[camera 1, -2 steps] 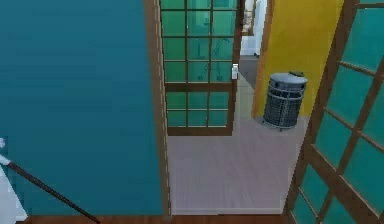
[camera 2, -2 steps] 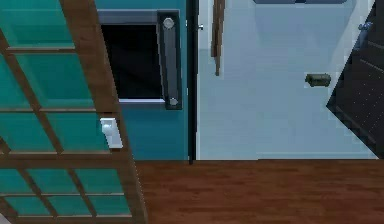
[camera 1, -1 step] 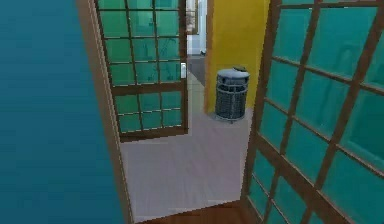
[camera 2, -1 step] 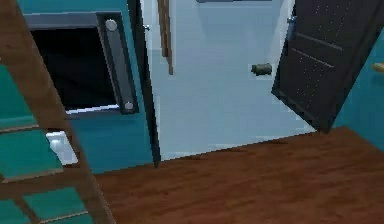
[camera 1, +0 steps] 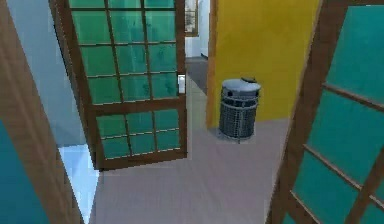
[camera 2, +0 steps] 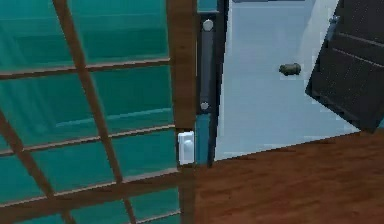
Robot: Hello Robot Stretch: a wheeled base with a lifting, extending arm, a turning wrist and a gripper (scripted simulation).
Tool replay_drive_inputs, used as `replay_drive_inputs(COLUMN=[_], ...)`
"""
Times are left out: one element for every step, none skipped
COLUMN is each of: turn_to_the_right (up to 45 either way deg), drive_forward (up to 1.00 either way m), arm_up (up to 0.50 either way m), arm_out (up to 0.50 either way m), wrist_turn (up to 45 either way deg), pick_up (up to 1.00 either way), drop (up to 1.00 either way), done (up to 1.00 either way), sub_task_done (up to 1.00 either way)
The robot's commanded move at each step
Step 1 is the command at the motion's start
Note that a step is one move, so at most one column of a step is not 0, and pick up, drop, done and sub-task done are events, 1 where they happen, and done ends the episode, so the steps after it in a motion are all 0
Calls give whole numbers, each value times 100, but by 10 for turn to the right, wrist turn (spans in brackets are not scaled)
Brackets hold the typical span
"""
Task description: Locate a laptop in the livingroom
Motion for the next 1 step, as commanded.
replay_drive_inputs(turn_to_the_right=[-120], drive_forward=[0], arm_up=[0], arm_out=[0], wrist_turn=[0], pick_up=[0], drop=[0], done=[0], sub_task_done=[0])
